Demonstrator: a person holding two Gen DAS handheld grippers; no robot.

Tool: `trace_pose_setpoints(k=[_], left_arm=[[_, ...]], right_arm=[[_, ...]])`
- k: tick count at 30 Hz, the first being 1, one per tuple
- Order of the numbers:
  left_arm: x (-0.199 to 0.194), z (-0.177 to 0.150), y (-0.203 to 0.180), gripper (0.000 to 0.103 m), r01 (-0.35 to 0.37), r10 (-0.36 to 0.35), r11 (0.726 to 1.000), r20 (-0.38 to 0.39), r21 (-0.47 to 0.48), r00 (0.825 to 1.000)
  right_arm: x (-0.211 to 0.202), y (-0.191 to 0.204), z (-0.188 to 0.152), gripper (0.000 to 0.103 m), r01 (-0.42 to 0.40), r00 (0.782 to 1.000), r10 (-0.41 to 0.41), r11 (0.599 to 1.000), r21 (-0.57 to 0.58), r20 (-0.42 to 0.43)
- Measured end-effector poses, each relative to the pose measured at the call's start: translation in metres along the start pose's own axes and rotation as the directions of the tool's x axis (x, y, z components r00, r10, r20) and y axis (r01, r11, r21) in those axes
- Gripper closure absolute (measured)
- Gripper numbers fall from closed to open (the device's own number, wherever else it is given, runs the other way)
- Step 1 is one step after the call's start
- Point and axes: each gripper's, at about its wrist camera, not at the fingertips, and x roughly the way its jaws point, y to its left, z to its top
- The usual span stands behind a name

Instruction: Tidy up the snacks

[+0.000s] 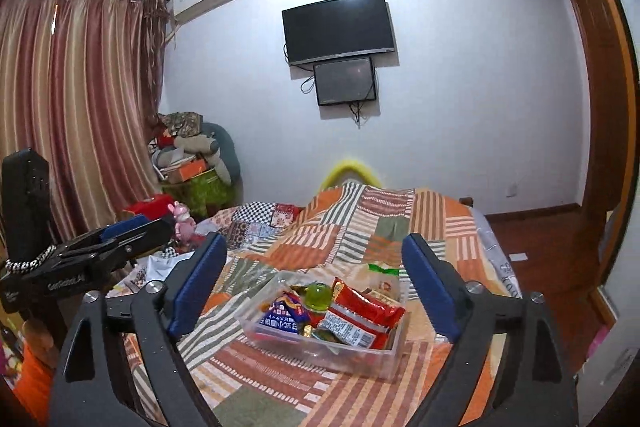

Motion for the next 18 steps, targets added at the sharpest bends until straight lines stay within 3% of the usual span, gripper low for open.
trace_pose_setpoints(k=[4,18], left_arm=[[-0.006,-0.003,-0.003,0.009,-0.014,0.014,1.000,0.007,0.014,1.000],[-0.018,-0.013,-0.016,0.005,-0.042,0.040,0.998,0.029,0.051,0.999]], right_arm=[[-0.001,0.005,-0.001,0.002,0.025,1.000,-0.025,1.000,-0.004,0.009],[-0.003,0.004,-0.006,0.000,0.069,0.998,-0.069,0.998,0.014,-0.013]])
